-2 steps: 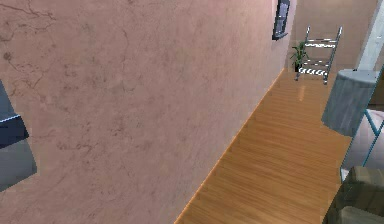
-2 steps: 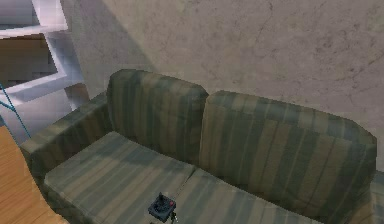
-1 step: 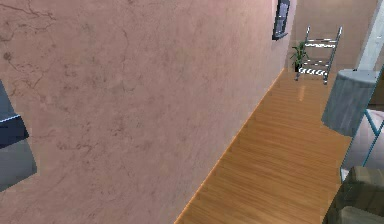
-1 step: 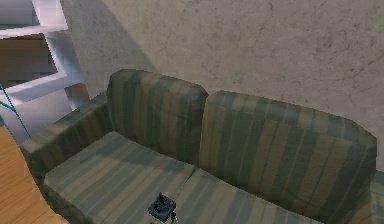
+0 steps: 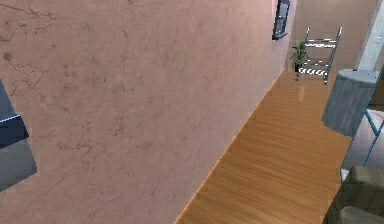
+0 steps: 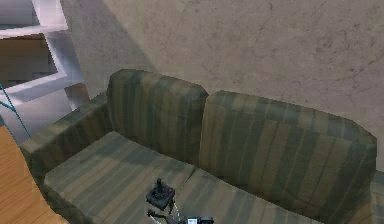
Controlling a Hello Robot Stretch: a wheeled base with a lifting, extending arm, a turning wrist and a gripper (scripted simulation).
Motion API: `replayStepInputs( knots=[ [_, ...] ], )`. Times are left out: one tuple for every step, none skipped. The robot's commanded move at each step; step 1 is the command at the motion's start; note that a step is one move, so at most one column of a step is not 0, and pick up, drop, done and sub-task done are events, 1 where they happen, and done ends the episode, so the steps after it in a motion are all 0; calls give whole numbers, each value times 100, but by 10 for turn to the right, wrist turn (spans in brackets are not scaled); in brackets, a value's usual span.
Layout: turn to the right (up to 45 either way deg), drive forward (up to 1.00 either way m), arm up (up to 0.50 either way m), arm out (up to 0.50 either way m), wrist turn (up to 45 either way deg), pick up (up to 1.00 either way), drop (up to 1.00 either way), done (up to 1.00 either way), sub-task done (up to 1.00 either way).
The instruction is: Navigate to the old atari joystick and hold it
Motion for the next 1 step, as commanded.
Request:
replayStepInputs(
  knots=[
    [0,0,0,0,0,0,0,100,0]
  ],
)
